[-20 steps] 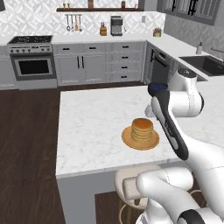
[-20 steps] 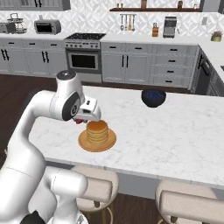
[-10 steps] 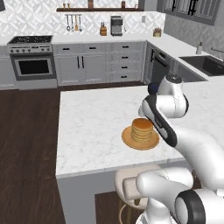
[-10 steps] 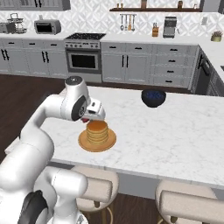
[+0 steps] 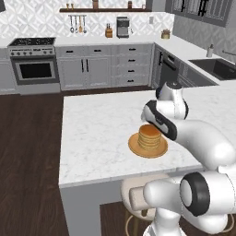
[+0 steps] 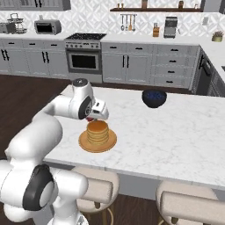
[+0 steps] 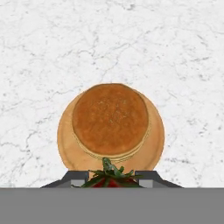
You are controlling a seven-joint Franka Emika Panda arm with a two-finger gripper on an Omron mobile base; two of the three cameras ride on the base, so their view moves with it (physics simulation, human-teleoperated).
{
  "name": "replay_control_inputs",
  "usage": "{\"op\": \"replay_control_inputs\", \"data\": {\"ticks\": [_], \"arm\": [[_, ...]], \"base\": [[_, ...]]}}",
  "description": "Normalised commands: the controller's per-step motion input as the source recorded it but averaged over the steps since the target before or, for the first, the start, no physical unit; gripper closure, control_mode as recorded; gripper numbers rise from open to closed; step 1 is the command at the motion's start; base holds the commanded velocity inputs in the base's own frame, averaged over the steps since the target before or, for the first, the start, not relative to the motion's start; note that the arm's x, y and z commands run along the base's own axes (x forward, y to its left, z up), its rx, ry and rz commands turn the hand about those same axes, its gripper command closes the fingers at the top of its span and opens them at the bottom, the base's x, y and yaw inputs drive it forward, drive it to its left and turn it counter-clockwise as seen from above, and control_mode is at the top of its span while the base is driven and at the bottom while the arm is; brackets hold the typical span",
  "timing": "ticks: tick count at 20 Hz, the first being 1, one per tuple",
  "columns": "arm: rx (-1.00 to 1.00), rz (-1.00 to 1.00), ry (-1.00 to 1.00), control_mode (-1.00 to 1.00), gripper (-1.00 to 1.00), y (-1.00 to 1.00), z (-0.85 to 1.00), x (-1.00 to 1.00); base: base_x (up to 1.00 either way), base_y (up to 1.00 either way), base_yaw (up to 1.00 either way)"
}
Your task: Take the strawberry from the fridge and place it on top of the pancake, located on the dining counter.
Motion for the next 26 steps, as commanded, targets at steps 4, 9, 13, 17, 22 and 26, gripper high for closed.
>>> {"op": "replay_control_inputs", "data": {"ticks": [4, 9, 13, 17, 22, 26], "arm": [[0.0, 0.0, 0.0, -1.0, 1.0, 0.0, -0.29, 0.0], [0.0, 0.0, 0.0, -1.0, 1.0, 0.0, -0.16, 0.13], [0.0, 0.0, 0.0, -1.0, 1.0, 0.0, -0.17, 0.15], [0.0, 0.0, 0.02, -1.0, 1.0, 0.0, -0.19, 0.22], [0.0, 0.0, 0.01, -1.0, 1.0, 0.0, -0.09, 0.26], [0.0, 0.0, 0.01, -1.0, 1.0, 0.0, -0.15, 0.04]], "base": [[0.0, 0.0, 0.0], [0.0, 0.0, 0.0], [0.0, 0.0, 0.0], [0.0, 0.0, 0.0], [0.0, 0.0, 0.0], [0.0, 0.0, 0.0]]}}
